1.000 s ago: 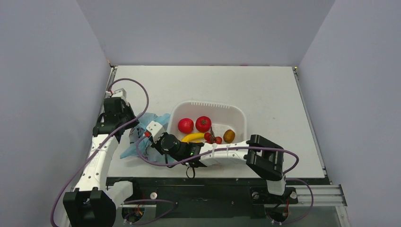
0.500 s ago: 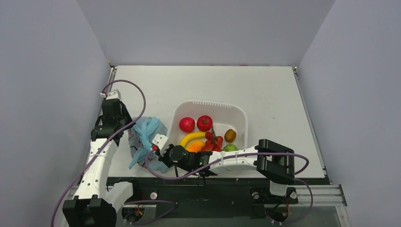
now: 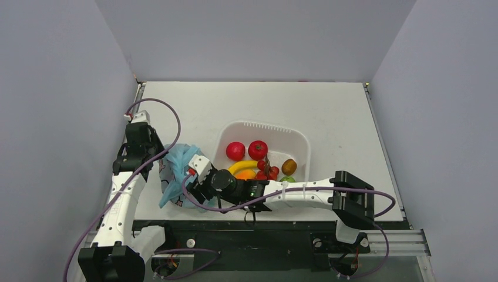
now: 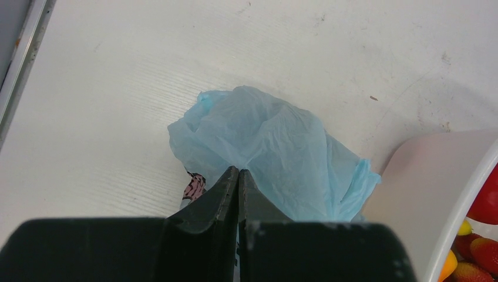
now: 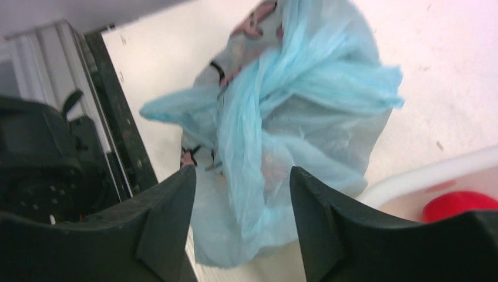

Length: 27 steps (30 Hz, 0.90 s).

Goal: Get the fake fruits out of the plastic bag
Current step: Untie the plastic bag at the center of the board.

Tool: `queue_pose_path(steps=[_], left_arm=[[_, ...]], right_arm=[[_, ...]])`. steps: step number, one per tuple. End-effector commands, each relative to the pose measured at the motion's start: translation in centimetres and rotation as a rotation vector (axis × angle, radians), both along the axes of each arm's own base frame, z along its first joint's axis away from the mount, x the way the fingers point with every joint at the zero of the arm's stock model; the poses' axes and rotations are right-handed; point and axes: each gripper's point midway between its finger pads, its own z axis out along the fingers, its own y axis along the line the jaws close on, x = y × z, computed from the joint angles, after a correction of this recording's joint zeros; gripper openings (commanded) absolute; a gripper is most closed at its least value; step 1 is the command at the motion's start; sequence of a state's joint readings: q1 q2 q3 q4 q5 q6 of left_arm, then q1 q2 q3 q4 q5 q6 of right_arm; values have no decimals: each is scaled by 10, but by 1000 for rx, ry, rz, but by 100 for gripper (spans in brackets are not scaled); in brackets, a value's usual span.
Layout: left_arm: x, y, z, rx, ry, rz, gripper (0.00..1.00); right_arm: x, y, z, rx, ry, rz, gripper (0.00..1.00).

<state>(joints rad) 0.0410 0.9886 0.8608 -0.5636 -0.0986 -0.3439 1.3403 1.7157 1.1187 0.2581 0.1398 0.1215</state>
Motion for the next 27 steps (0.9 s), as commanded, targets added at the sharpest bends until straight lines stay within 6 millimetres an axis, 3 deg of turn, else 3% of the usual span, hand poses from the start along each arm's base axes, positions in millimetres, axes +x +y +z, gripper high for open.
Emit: queue_pose_path(steps=[1, 7, 18, 21, 23, 24, 25, 26, 27], left_arm=[[15, 0, 18, -3, -88, -8, 0], [15, -1, 20, -4, -95, -11, 0], [15, -2, 21, -11, -100, -15, 0], [15, -1, 20, -7, -98, -9, 0], [15, 1, 19, -1, -91, 3, 0], [15, 3, 18, 3, -86, 12, 0], [14, 6, 18, 10, -83, 28, 0], [14, 7, 18, 14, -82, 36, 0], [13, 11, 18, 22, -80, 55, 0]], right_arm=[[14, 31, 66, 175, -8, 23, 60], [24, 58, 69, 194, 12, 36, 64], [36, 69, 25, 90, 11, -14, 50], [32, 65, 16, 64, 9, -19, 39], [26, 57, 24, 76, 14, -16, 28], [22, 51, 15, 60, 23, -10, 23], [19, 47, 25, 84, 28, -2, 20], [14, 39, 12, 61, 40, 3, 15], [10, 34, 18, 77, 48, 12, 12]])
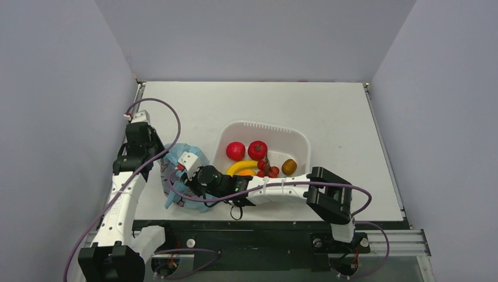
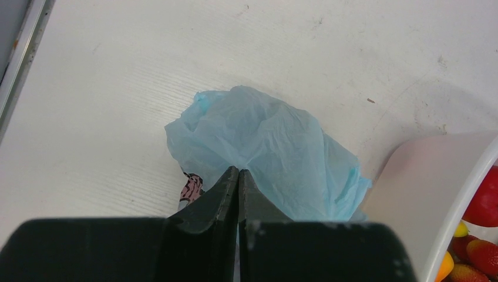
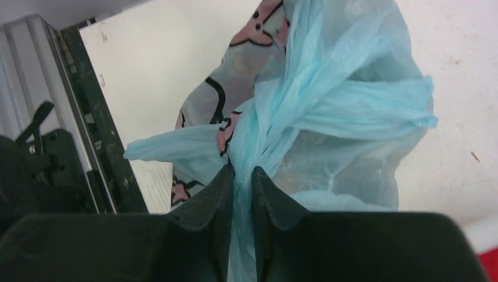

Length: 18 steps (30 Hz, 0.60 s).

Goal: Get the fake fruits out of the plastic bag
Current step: Untie the plastic bag at the center of the board.

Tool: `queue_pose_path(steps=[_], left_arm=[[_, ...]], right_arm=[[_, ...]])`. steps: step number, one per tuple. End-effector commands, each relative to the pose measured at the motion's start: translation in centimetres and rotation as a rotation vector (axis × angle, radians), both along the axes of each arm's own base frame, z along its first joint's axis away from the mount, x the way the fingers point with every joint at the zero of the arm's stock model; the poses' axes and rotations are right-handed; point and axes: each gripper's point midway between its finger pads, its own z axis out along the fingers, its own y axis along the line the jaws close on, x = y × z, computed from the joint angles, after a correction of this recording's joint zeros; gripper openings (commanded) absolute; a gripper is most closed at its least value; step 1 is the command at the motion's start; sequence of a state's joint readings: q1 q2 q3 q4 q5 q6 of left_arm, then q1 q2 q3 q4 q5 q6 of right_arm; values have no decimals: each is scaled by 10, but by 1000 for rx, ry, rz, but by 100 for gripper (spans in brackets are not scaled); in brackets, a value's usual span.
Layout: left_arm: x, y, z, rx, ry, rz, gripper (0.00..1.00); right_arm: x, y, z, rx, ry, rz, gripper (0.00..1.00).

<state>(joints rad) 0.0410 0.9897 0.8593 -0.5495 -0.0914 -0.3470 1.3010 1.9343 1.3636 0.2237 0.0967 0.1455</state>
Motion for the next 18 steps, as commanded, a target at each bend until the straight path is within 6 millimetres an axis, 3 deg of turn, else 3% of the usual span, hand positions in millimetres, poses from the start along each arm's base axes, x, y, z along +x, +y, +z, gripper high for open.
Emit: queue_pose_path(steps=[1, 2, 3, 4, 5, 6, 7, 12, 14, 16, 18], left_arm=[[10, 14, 17, 32, -69, 68, 0], [9, 17, 17, 42, -67, 83, 0], [9, 18, 17, 46, -67, 90, 0], [9, 21, 18, 54, -67, 102, 0], [8, 23, 17, 57, -65, 111, 0], [8, 25, 17, 58, -65, 120, 0], [9, 26, 17, 57, -65, 120, 0], [17, 12, 21, -5, -97, 39, 2], [17, 2, 27, -45, -105, 12, 22], [15, -2, 36, -81, -103, 19, 37], [12, -7, 56, -113, -113, 25, 41]], right_arm=[[-23, -27, 13, 42, 28, 23, 8], [-28, -32, 14, 46, 34, 35, 6], [-33, -43, -3, 16, 49, 38, 4], [-38, -48, 3, 38, 48, 44, 4], [-41, -60, -15, 8, 63, 39, 3], [-40, -64, -11, 28, 58, 28, 3], [-40, -71, -20, 14, 63, 14, 3], [-24, -72, -11, 23, 32, -34, 3], [-20, -64, 6, 54, 26, -26, 3], [-14, -61, 17, 83, 20, -28, 4], [-7, -60, 27, 114, 20, -39, 4]])
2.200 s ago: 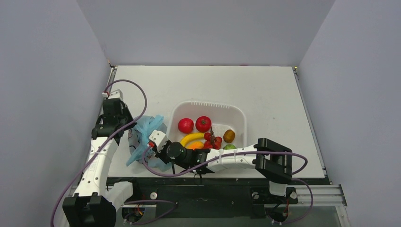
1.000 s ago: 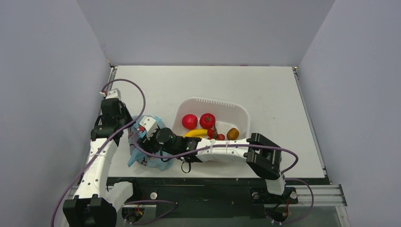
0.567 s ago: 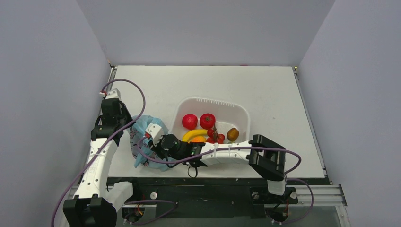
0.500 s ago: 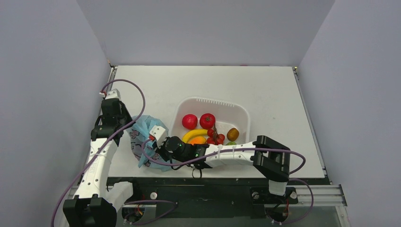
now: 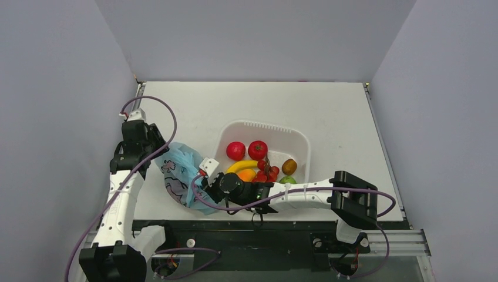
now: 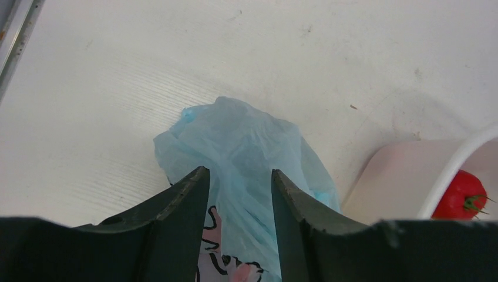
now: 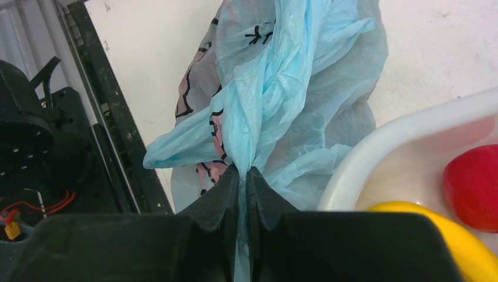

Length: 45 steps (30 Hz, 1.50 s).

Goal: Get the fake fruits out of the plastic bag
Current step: Untie the plastic bag at the center of the board.

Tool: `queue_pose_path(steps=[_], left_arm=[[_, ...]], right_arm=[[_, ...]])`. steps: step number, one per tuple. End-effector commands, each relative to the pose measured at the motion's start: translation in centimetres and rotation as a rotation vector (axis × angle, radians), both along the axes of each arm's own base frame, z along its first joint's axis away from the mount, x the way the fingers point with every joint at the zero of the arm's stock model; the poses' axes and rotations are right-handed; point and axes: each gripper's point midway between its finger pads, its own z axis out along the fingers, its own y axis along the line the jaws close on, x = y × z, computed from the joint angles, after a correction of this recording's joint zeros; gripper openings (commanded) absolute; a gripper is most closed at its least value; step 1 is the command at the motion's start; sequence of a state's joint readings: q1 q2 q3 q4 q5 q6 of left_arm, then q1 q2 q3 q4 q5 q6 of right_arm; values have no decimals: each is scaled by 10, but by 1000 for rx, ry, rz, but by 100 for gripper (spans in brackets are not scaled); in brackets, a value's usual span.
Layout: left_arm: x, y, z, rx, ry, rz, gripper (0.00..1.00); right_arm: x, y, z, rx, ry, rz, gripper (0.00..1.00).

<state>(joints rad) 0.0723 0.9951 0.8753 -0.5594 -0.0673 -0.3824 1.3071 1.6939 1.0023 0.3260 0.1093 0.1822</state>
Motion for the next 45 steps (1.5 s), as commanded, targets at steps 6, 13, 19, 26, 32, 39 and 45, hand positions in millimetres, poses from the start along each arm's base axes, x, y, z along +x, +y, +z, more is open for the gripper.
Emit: queue_pose_path(steps=[6, 13, 19, 26, 32, 39, 45], left_arm=[[-21, -16, 76, -122, -105, 24, 45], [-40, -90, 52, -452, -32, -103, 77], [-22, -96, 41, -443, -43, 37, 91], [-1, -87, 27, -421, -39, 136, 89], [2, -68, 21, -316, -59, 161, 44], [5, -6, 69, -107, -181, 258, 0], [-4, 63, 97, -31, -264, 432, 0]], right_arm=[[33, 13, 56, 191, 32, -25, 4], [38, 10, 60, 196, 11, -29, 4], [37, 5, 61, 188, -10, -39, 4], [23, 1, 61, 131, -85, -13, 4], [13, 6, 51, 53, -148, -4, 4], [12, 10, 43, 37, -135, -11, 5], [28, 8, 57, 68, -130, -80, 5]])
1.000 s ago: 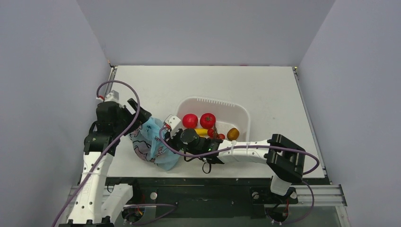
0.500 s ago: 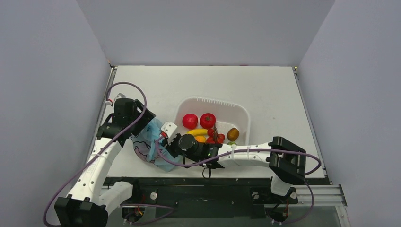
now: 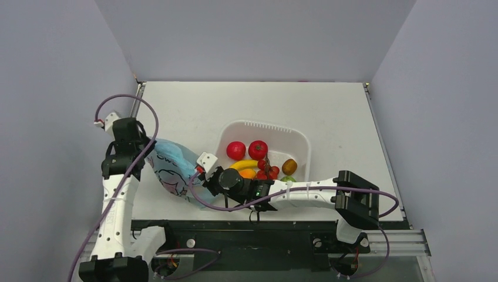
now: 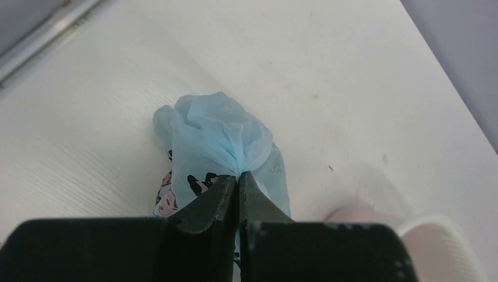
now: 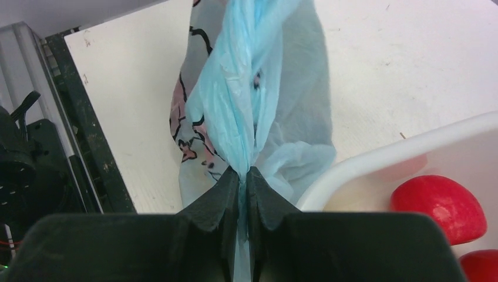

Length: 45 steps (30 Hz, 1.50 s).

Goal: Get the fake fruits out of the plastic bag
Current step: Untie the plastic bag at the center of the board.

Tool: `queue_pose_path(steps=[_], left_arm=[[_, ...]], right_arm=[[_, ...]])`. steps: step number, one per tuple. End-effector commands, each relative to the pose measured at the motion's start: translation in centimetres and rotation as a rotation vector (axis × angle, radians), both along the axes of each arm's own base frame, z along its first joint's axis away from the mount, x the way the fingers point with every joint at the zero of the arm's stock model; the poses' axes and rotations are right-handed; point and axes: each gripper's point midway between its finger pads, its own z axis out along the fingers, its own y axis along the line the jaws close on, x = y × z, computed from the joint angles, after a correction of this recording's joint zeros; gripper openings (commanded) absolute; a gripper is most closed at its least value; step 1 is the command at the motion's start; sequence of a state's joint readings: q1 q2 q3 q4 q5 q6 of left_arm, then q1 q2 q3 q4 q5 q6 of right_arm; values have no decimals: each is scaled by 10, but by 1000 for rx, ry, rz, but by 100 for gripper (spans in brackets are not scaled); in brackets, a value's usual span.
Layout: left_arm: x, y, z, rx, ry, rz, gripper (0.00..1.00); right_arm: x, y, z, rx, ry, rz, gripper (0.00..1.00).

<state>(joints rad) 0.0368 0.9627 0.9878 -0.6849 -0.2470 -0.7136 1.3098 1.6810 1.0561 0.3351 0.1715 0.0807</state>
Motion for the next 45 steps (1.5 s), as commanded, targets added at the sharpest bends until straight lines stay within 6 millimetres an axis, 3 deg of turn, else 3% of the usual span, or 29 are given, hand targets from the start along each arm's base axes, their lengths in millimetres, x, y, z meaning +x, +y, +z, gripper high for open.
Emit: queue_pose_path(steps=[1, 4, 9, 13, 15, 17, 19, 23, 24, 30, 34, 36, 42, 45], left_arm=[[0, 58, 62, 134, -168, 158, 0], [-1, 67, 69, 126, -193, 199, 0], [8, 50, 61, 42, -214, 129, 0], [6, 35, 41, -25, -170, 67, 27], [4, 22, 38, -58, -170, -1, 47], [-1, 11, 41, -69, -178, -61, 74], [-7, 3, 46, -60, -190, -114, 86], [-21, -9, 45, -78, -149, -176, 93], [-22, -14, 44, -96, -141, -192, 93], [-26, -25, 37, -164, -123, -214, 90], [-25, -20, 33, -135, -118, -204, 71], [-24, -21, 34, -133, -123, -218, 60], [-23, -29, 44, -142, -151, -266, 44], [-23, -28, 46, -120, -152, -274, 37]], right_arm=[[15, 2, 28, 61, -5, -59, 6], [22, 0, 37, 82, -2, -76, 6], [22, -1, 39, 90, 16, -77, 11], [19, -2, 32, 94, 46, -79, 21], [17, -1, 32, 90, 60, -71, 28], [14, 0, 34, 88, 65, -54, 36], [12, 3, 39, 94, 69, -40, 47], [11, 9, 51, 91, 58, -8, 62], [9, 12, 52, 91, 58, 18, 67], [-4, 38, 72, 160, 86, 136, 75], [-12, 58, 86, 199, 105, 208, 75], [-9, 66, 79, 185, 117, 207, 75], [7, 79, 74, 158, 111, 159, 67], [15, 83, 67, 121, 106, 133, 55]])
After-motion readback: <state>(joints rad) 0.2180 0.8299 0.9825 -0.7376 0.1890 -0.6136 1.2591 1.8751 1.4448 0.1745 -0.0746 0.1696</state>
